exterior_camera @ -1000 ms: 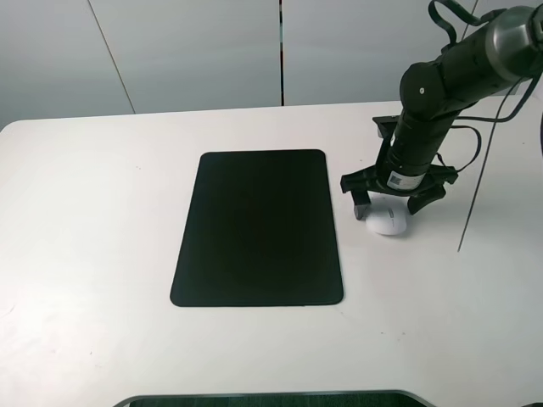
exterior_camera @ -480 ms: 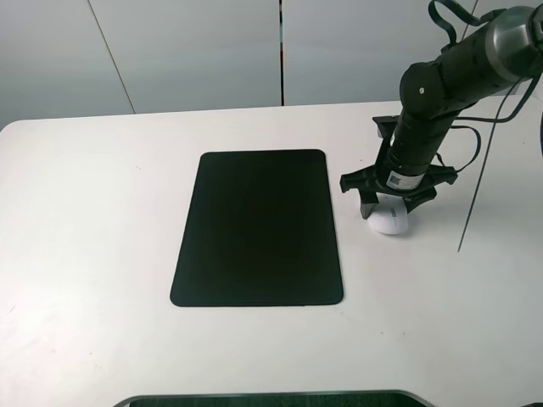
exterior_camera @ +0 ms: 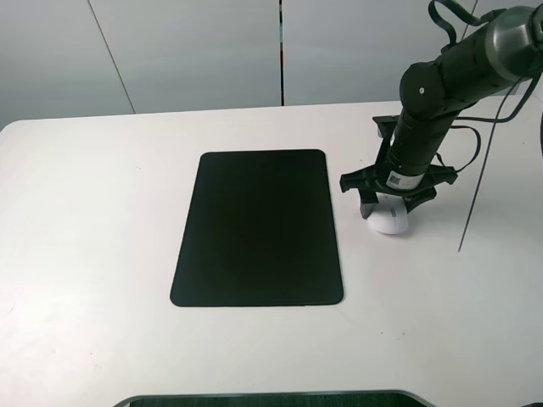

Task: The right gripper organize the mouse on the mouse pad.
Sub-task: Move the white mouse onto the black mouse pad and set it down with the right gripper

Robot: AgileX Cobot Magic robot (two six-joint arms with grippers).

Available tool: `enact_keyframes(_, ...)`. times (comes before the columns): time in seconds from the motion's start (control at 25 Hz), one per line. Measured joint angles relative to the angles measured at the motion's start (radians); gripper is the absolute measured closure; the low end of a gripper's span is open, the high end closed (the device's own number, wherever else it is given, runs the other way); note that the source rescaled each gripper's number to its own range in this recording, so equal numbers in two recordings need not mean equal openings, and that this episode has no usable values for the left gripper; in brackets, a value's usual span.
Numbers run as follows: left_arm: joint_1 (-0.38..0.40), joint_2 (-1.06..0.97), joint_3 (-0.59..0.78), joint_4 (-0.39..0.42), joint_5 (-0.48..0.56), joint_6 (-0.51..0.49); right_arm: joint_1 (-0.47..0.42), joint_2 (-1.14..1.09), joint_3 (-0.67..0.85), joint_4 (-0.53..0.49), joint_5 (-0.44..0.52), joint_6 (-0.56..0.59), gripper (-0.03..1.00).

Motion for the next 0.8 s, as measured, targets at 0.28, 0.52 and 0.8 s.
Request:
enact_keyframes(0.28,0.000,0.000,0.000,0.000,0.000,0.000,0.000,-0.058,-0.019,0.000,0.043,0.002,0.96)
enact_keyframes(0.52,0.000,0.000,0.000,0.000,0.000,0.000,0.096,-0.077,-0.131,-0.012,0.192,0.070,0.96)
enact_keyframes(0.8,0.000,0.000,0.000,0.000,0.000,0.000,0.213,-0.077,-0.239,-0.023,0.218,0.168,0.96)
